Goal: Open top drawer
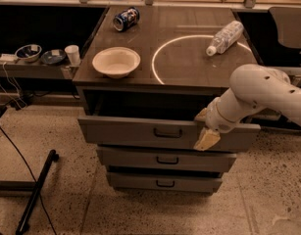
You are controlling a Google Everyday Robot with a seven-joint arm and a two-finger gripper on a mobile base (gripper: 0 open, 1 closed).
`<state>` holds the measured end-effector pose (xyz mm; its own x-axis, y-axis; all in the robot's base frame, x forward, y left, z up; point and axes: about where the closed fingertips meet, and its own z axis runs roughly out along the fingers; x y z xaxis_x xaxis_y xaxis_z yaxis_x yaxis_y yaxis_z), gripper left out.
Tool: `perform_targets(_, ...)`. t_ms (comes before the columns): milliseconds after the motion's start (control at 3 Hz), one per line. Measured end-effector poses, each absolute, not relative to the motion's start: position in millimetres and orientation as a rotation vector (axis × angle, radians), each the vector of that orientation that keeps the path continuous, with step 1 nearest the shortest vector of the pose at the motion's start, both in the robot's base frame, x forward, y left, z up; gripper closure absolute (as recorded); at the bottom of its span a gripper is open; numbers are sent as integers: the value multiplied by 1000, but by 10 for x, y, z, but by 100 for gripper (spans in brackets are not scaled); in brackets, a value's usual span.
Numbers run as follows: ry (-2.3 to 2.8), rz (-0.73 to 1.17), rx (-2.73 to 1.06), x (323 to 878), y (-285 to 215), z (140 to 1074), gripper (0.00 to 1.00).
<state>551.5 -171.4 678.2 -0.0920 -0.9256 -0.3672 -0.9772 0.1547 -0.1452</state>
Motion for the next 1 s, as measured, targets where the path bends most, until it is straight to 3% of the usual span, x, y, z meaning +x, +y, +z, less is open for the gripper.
perform_targets(333, 2058, 213, -1814, 5436, -1723, 6837, 36)
perform_targets(667, 2029, 219, -1804, 5397, -1760, 6993, 25)
perform_targets(1000, 2018, 212, -1817, 5376, -1761, 7054, 29)
